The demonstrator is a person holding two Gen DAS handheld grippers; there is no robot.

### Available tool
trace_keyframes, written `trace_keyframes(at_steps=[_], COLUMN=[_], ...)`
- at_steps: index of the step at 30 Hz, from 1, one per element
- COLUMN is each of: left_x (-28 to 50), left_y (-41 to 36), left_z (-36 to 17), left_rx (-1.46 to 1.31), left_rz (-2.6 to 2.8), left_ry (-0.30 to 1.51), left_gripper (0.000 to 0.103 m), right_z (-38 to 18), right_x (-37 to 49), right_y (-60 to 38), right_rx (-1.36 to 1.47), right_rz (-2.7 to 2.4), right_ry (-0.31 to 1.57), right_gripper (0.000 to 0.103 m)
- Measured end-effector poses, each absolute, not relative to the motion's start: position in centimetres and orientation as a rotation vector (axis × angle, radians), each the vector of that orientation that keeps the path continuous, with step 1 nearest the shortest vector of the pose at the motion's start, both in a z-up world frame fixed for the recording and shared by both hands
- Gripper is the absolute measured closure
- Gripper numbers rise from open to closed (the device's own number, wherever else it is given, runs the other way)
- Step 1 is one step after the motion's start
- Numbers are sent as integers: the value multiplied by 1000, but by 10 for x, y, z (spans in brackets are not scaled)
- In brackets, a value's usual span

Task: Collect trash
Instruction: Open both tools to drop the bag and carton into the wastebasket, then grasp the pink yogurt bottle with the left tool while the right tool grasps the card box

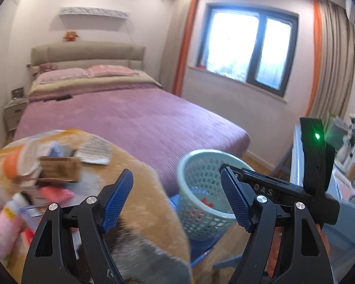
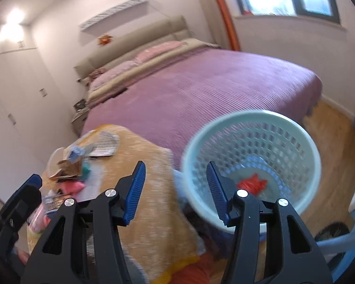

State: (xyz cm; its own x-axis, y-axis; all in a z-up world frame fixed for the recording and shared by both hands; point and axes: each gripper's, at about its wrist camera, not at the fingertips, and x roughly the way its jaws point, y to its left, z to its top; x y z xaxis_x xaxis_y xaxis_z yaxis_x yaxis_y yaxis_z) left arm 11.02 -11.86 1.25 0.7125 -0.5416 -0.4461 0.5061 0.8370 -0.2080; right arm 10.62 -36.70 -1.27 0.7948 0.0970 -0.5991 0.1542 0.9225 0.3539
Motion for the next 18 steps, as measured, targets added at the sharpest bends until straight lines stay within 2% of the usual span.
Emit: trace_keyframes(at_steps=[8,18], left_x=[99,109], left_y=[-25,103], left_z=[24,-16], left_rx=[-142,-161], left_rz=[-398,-52], left_ry=[490,607], left_gripper=[28,33], right_z=[4,-6], right_x=[108,122], right_y=[-288,-155], right_rx=[289,153], right_rz=[121,379], right_ry=[642,700], right_gripper=[53,53])
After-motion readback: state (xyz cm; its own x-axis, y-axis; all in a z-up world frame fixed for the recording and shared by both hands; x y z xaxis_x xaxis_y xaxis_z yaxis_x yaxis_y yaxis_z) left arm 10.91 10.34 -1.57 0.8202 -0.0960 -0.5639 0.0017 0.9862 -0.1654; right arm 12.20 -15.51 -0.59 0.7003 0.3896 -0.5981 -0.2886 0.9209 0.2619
